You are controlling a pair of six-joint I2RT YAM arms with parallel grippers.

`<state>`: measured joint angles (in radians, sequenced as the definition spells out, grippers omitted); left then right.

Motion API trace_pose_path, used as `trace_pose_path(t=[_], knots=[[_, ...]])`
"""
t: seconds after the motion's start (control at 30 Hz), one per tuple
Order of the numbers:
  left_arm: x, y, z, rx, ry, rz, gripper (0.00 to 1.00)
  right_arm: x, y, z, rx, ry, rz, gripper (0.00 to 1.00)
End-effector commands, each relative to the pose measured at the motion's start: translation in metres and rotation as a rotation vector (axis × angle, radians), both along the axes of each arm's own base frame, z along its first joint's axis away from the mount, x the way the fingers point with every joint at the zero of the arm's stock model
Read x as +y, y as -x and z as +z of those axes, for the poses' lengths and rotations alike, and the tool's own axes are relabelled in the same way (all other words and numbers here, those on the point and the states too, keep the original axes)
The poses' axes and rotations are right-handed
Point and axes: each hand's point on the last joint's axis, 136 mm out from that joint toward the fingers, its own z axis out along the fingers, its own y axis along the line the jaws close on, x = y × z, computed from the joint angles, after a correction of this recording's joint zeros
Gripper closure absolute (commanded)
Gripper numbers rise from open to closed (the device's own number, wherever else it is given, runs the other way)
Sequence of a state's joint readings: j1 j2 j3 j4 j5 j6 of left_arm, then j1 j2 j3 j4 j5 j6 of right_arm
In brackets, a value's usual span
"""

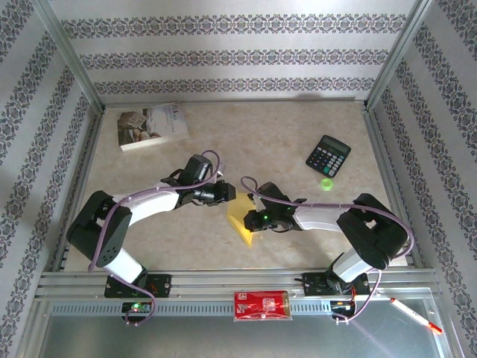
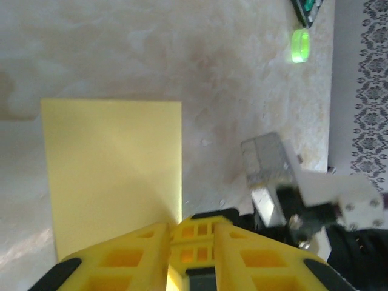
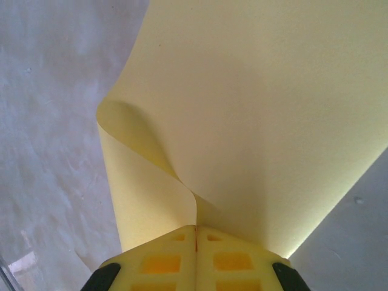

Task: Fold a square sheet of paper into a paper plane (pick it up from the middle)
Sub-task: Third fold the triangle at the center of the table.

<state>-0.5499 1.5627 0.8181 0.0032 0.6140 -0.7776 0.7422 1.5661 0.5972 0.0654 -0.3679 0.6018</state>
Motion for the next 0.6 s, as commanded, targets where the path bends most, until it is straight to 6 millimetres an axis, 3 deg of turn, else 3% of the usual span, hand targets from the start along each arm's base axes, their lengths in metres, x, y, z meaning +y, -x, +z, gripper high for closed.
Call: trace_pose_path(t=[0.0,0.23,0.57], knots=[[0.015,0.015,-0.009,0.025,-0.065,0.018,0.78,-0.019,-0.001,-0.029,0.037,0.136,-0.047,0.98],[0.017,0.035,-0.015,0.057,-0.044,0.011,0.87,-0.01,-0.021,-0.024,0.02,0.122,-0.05,0.98],[-0.011,0.066,-0.029,0.142,0.076,-0.037,0.98,-0.008,-0.023,-0.036,0.069,0.126,-0.082,0.98]])
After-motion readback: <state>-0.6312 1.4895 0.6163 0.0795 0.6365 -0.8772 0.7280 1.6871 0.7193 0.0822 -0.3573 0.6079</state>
